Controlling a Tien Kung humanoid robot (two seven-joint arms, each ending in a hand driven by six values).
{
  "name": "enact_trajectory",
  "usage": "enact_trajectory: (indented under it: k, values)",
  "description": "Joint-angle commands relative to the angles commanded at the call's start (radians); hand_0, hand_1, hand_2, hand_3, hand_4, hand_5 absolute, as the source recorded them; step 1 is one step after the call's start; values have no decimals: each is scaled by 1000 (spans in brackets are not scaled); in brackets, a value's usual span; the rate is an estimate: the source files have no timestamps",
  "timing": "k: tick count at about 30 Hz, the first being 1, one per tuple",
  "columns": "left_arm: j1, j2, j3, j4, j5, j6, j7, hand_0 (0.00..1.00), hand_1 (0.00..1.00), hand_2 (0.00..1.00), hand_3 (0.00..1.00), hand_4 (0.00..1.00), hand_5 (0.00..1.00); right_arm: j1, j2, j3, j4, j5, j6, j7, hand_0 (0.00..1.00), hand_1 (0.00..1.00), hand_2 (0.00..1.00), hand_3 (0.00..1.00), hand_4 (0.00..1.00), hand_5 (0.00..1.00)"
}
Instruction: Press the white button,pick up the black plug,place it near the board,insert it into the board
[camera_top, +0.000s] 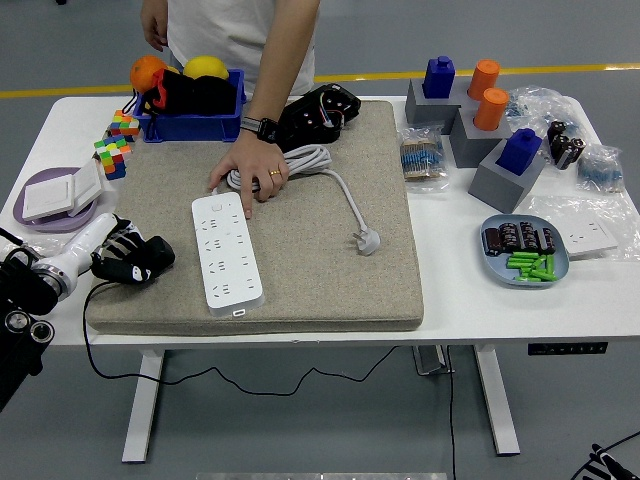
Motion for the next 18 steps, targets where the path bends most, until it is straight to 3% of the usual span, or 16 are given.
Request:
enact_trajectory:
  k: [7, 18]
  values:
    - [-3, 0, 3, 0, -14, -14, 13, 354, 444, 379, 453, 801, 2, 2, 1, 1, 0, 0, 0, 0, 714, 693, 676, 621, 744, 470]
    - [-8, 9, -3, -35, -26, 0, -17, 356, 416, 354, 458, 774, 2, 2, 2, 5, 0, -1, 0, 1, 714, 693, 675, 619, 744, 468]
